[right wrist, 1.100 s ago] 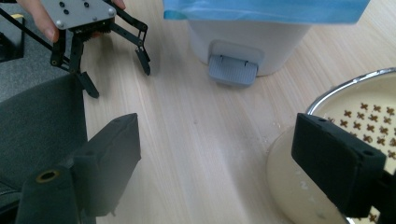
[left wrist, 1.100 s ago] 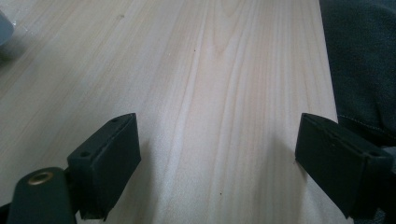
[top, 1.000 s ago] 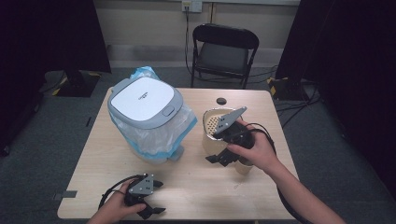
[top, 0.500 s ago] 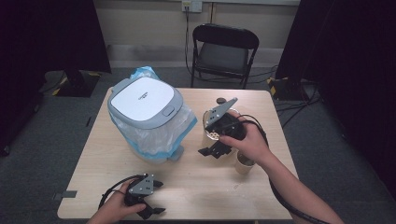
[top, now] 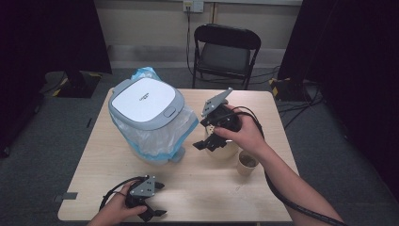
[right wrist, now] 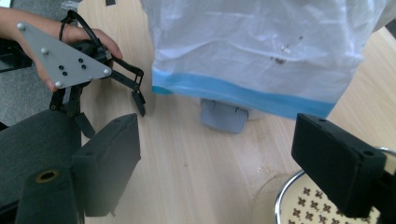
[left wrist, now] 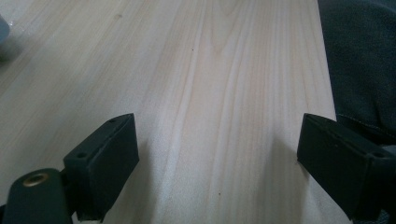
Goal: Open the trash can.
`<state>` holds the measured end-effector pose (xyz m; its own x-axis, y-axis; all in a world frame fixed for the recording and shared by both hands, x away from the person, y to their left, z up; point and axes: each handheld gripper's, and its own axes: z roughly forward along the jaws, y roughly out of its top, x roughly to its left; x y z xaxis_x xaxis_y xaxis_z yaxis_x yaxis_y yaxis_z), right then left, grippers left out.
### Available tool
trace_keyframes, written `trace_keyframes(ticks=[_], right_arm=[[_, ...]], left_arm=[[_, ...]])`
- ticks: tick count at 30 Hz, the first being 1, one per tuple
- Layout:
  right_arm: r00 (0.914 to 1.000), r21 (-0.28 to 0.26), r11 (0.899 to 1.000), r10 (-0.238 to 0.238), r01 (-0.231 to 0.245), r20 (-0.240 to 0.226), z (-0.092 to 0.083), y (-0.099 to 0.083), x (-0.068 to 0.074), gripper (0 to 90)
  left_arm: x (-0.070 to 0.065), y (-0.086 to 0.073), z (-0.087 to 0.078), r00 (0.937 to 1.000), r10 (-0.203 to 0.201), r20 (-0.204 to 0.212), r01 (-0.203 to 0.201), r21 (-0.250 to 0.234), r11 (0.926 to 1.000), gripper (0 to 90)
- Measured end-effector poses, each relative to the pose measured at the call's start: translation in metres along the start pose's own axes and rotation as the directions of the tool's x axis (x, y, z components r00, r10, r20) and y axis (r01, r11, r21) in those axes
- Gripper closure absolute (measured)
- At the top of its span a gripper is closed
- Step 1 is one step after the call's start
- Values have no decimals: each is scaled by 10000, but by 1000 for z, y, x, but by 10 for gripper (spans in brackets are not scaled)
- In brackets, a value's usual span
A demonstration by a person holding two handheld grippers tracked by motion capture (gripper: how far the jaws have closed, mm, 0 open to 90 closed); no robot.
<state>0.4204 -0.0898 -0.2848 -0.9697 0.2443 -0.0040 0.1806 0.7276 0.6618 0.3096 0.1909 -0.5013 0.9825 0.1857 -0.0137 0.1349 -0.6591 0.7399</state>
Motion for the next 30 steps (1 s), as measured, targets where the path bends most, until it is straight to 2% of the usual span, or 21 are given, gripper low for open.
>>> trace_keyframes(ticks=[12,22,25,30], right_arm=[[9998,55,9999,-154,154,116,-2,23,-4,150],[9997,-179,9995,-250,250,-1,7,40,-10,148],[9997,-192,9996,-227,225,-90,9,43,-10,148],[9988,-137,9988,-469,467,-160,13,55,-6,148]], left_arm=[[0,0,0,10000,22,18,-22,21,10000,114],[0,0,0,10000,27,56,-27,36,10000,106],[0,0,0,10000,38,64,-38,34,10000,105],[0,0,0,10000,46,73,-47,35,10000,103]])
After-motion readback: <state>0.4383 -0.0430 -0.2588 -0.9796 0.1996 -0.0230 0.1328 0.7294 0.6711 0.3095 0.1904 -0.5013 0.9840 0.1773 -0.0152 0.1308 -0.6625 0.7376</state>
